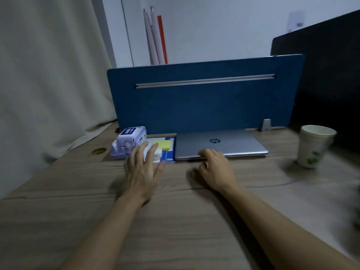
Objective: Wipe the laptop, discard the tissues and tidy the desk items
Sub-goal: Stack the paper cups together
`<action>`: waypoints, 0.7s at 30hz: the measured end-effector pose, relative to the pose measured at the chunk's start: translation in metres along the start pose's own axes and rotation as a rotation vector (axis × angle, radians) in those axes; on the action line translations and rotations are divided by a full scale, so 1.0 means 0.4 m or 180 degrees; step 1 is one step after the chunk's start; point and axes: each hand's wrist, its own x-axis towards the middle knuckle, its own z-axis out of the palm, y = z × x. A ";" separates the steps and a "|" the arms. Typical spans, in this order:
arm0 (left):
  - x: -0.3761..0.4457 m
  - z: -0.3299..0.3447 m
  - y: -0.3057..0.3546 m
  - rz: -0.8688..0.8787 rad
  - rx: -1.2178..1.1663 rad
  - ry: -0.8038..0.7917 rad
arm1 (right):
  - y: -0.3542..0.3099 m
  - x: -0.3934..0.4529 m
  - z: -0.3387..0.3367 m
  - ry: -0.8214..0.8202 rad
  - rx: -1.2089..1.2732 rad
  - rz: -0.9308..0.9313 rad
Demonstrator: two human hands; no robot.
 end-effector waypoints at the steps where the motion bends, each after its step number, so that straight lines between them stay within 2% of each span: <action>1: -0.023 -0.006 0.031 0.0091 -0.0057 -0.0048 | 0.006 -0.027 -0.020 0.0071 0.0033 0.0041; 8: -0.142 -0.038 0.202 0.0197 -0.0379 -0.0570 | 0.066 -0.207 -0.178 0.0342 0.0637 0.0735; 13: -0.212 -0.066 0.303 0.0242 -0.0635 -0.0732 | 0.117 -0.355 -0.310 0.0526 0.1239 0.1371; 18: -0.280 -0.073 0.440 0.0378 -0.1003 -0.0955 | 0.155 -0.476 -0.433 0.0958 0.1724 0.2124; 21: -0.306 -0.070 0.505 0.0437 -0.1129 -0.1108 | 0.178 -0.531 -0.489 0.1306 0.1338 0.2208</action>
